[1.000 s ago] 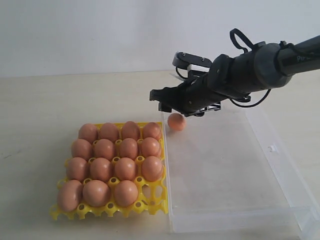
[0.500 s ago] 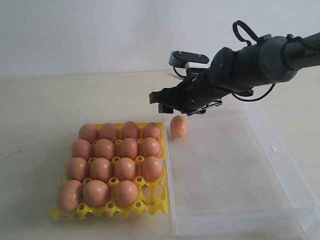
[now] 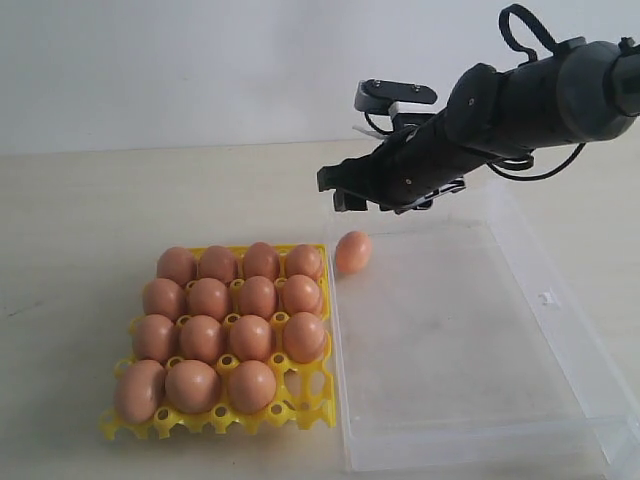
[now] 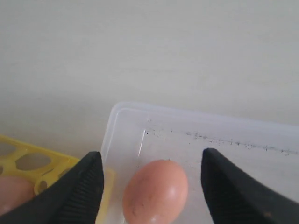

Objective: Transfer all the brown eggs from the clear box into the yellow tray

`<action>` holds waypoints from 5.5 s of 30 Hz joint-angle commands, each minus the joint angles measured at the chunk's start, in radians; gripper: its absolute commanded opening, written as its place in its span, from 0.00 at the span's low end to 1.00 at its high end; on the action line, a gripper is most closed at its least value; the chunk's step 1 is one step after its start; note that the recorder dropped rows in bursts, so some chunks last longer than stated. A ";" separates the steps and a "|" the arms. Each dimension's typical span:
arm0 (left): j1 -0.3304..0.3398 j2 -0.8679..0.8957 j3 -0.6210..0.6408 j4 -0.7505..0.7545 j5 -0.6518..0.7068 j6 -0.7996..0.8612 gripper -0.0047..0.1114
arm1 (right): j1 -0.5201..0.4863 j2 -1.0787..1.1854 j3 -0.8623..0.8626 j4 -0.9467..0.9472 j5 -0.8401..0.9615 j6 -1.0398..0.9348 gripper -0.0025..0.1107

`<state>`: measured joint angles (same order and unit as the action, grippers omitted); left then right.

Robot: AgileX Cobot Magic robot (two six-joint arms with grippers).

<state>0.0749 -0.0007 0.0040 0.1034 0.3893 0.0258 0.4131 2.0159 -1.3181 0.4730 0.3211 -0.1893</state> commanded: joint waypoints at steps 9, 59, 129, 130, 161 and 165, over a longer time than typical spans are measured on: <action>-0.005 0.001 -0.004 0.000 -0.009 -0.002 0.04 | -0.006 0.081 0.005 0.080 -0.041 0.070 0.55; -0.005 0.001 -0.004 0.000 -0.009 -0.002 0.04 | 0.011 -0.047 0.116 0.126 -0.198 0.025 0.02; -0.005 0.001 -0.004 0.000 -0.009 -0.004 0.04 | 0.530 -0.256 0.714 -0.166 -0.897 0.270 0.02; -0.005 0.001 -0.004 0.000 -0.009 -0.004 0.04 | 0.530 -0.256 0.714 -0.166 -0.890 0.272 0.02; -0.005 0.001 -0.004 0.000 -0.009 -0.004 0.04 | 0.530 -0.200 0.712 -0.166 -0.892 0.322 0.02; -0.005 0.001 -0.004 0.000 -0.009 -0.004 0.04 | 0.530 -0.200 0.712 -0.166 -0.892 0.322 0.04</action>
<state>0.0749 -0.0007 0.0040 0.1034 0.3893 0.0258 0.9420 1.8182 -0.6105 0.3113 -0.5496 0.1266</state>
